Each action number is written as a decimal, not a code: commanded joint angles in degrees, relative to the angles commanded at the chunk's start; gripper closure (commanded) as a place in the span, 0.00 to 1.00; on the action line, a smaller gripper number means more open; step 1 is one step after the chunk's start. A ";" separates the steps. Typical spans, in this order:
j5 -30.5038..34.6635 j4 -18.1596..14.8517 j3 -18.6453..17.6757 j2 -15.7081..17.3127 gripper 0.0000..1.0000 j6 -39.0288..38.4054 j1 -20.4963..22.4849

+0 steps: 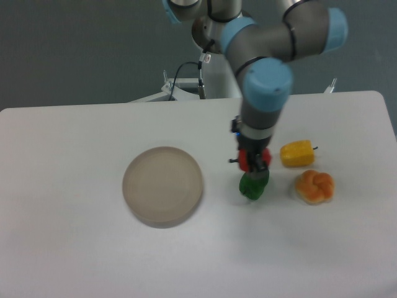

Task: Place the red pepper on the plate
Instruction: 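Carry the red pepper over the clear round plate and lower it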

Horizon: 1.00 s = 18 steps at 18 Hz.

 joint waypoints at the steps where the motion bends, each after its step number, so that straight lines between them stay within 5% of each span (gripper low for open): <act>1: 0.00 0.00 -0.09 -1.05 0.94 -2.79 -1.84; 6: -1.22 0.26 0.00 -4.92 0.87 -11.51 -5.98; 11: -5.89 4.91 0.00 -7.91 0.75 -16.70 -7.30; 12: -5.71 5.10 -0.17 -8.35 0.69 -16.61 -7.39; 13: -5.45 5.36 -0.44 -8.36 0.49 -16.44 -7.48; 14: -5.36 5.71 -0.61 -8.18 0.12 -16.35 -7.48; 15: -5.01 5.71 -0.88 -8.01 0.00 -16.35 -7.48; 18: -2.03 5.63 -0.88 -7.21 0.00 -16.00 -7.40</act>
